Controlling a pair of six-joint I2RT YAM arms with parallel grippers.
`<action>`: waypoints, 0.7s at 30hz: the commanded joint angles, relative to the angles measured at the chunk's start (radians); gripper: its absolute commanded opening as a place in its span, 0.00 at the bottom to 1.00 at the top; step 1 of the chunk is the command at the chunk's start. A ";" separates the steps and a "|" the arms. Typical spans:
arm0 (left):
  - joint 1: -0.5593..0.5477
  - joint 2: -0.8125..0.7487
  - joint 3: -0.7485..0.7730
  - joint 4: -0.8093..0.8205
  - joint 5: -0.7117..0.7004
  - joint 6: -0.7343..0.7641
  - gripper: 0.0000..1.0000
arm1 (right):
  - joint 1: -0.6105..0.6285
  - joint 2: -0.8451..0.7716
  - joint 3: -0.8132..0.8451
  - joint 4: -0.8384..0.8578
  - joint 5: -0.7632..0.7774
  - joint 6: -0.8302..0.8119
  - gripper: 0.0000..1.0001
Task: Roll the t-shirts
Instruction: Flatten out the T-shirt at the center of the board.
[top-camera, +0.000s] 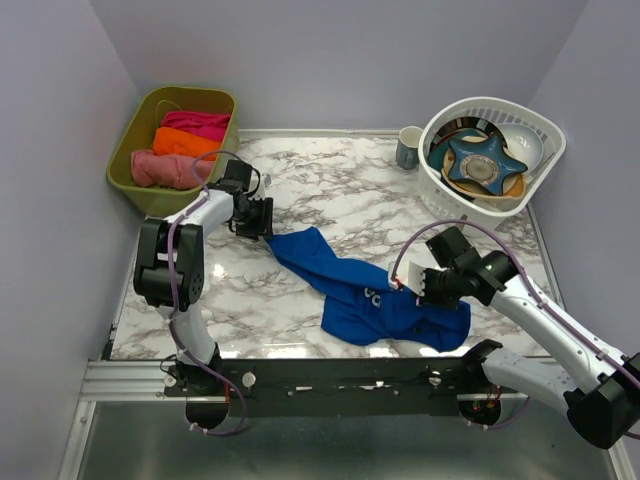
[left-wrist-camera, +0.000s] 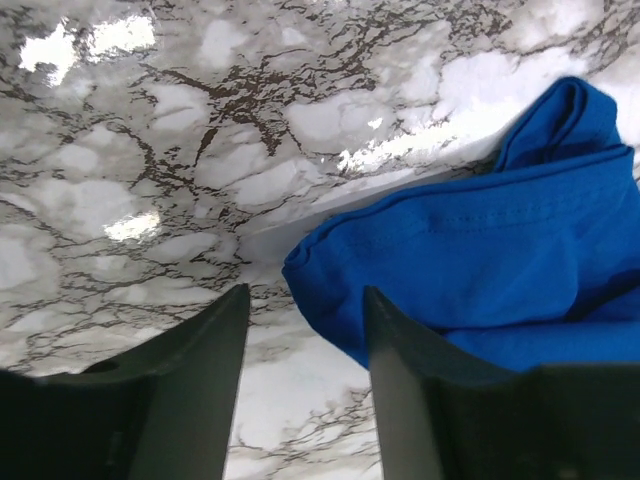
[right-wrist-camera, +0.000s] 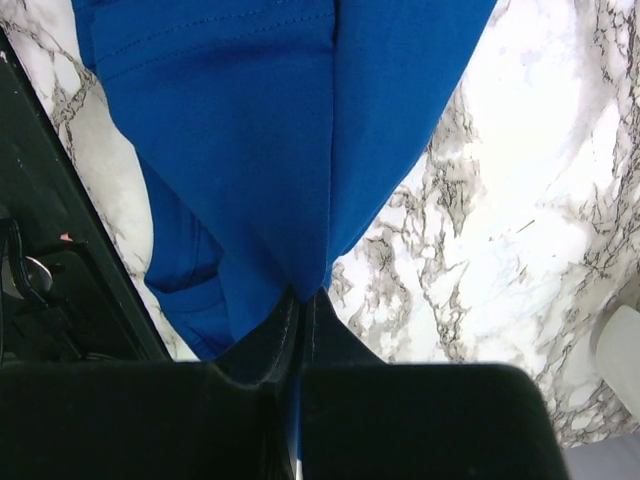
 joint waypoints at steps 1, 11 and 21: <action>-0.010 0.042 0.039 -0.011 0.008 -0.077 0.52 | 0.000 0.006 0.003 0.012 0.008 0.016 0.07; -0.006 -0.003 0.088 -0.025 -0.031 -0.088 0.00 | 0.000 -0.018 0.026 0.047 0.050 0.013 0.02; 0.134 -0.406 0.203 -0.172 -0.018 -0.162 0.00 | 0.000 -0.110 0.208 0.437 0.194 0.019 0.01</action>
